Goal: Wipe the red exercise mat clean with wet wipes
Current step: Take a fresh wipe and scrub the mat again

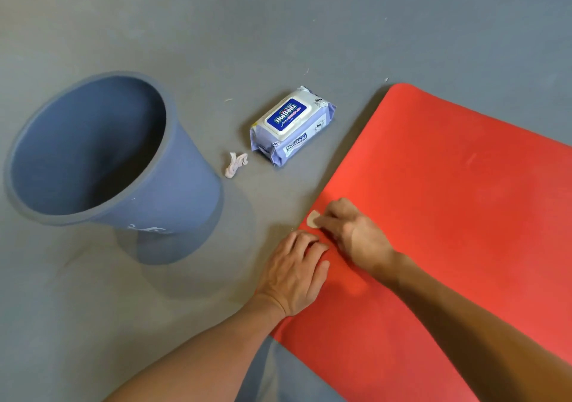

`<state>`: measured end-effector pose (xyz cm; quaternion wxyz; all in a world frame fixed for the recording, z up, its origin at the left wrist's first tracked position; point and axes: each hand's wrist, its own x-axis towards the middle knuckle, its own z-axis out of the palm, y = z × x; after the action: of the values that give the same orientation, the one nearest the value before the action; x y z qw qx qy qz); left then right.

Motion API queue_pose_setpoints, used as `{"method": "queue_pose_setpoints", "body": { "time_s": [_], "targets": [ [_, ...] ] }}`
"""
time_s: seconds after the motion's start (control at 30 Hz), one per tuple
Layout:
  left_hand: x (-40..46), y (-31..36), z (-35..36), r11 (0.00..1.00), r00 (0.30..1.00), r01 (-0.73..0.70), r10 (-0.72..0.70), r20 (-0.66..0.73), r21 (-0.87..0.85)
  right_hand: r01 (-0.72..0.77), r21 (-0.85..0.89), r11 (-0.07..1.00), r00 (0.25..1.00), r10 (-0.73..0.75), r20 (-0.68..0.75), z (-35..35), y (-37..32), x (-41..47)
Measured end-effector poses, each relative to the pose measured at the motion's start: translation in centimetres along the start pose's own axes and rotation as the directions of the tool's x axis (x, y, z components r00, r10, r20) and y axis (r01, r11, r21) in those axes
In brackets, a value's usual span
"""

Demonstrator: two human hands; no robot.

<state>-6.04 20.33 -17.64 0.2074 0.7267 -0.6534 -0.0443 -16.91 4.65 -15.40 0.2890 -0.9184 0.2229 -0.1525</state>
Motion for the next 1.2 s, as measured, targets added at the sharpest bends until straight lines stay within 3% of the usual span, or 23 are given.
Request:
{"method": "queue_pose_setpoints", "body": {
  "time_s": [0.07,0.13,0.2,0.23,0.3,0.4,0.47,0.53,0.6,0.67,0.73,0.83,0.97,1.07,1.2],
  "targets": [
    [-0.1,0.0,0.1,1.000,1.000,0.003,-0.003,0.006,-0.030,-0.208,-0.081,0.975,0.965,0.191,-0.183,-2.4,3.6,0.5],
    [-0.1,-0.2,0.1,0.999,1.000,0.005,-0.005,0.020,-0.036,-0.466,-0.046,0.883,0.845,0.429,-0.320,-4.6,6.3,0.8],
    [-0.2,-0.2,0.3,0.999,1.000,0.009,-0.008,0.026,-0.034,-0.590,-0.019,0.807,0.739,0.530,-0.417,-4.8,6.7,0.3],
    [-0.2,-0.2,0.3,1.000,1.000,0.011,-0.010,0.024,-0.029,-0.589,-0.015,0.808,0.747,0.537,-0.392,-4.0,5.3,0.0],
    [-0.1,0.0,0.3,1.000,1.000,0.020,-0.020,0.009,-0.001,-0.459,0.047,0.887,0.838,0.450,-0.310,-1.3,1.8,-1.5],
    [1.3,0.6,0.4,0.995,1.000,0.017,-0.017,-0.003,0.094,-0.082,-0.095,0.992,0.987,0.068,-0.143,-0.2,-0.8,-4.5],
    [2.7,0.9,0.7,0.989,1.000,0.007,-0.007,-0.003,0.146,0.068,-0.199,0.978,0.990,-0.091,-0.106,-1.7,2.4,-4.7],
    [4.6,0.9,1.2,0.988,1.000,-0.001,0.002,-0.007,0.155,-0.124,-0.244,0.962,0.968,0.063,-0.242,-3.9,6.2,-4.0],
    [7.0,0.8,1.9,0.992,1.000,0.012,-0.009,-0.024,0.128,-0.438,-0.174,0.882,0.844,0.337,-0.418,-5.8,8.9,-3.3],
    [9.4,0.5,2.6,0.995,0.998,0.048,-0.045,-0.034,0.090,-0.601,-0.092,0.794,0.722,0.490,-0.489,-5.5,8.6,-2.7],
    [10.7,0.1,3.2,0.994,0.995,0.090,-0.087,-0.042,0.070,-0.575,-0.092,0.813,0.748,0.478,-0.461,-3.4,6.0,-2.4],
    [11.0,-0.4,3.8,0.992,0.991,0.123,-0.121,-0.063,0.014,-0.263,-0.172,0.949,0.940,0.212,-0.269,-0.7,2.6,-3.4],
    [11.3,0.1,3.6,0.988,0.987,0.150,-0.151,-0.062,-0.022,0.049,-0.198,0.979,0.984,-0.082,-0.158,-1.8,5.4,-0.9],
    [11.2,0.3,3.6,0.989,0.986,0.145,-0.145,-0.080,-0.004,-0.017,-0.172,0.985,0.977,-0.020,-0.212,-3.3,8.7,4.3],
    [11.3,-0.1,3.6,0.988,0.984,0.153,-0.152,-0.093,-0.002,-0.316,-0.043,0.948,0.874,0.274,-0.401,-3.8,10.7,8.9]
  ]
}}
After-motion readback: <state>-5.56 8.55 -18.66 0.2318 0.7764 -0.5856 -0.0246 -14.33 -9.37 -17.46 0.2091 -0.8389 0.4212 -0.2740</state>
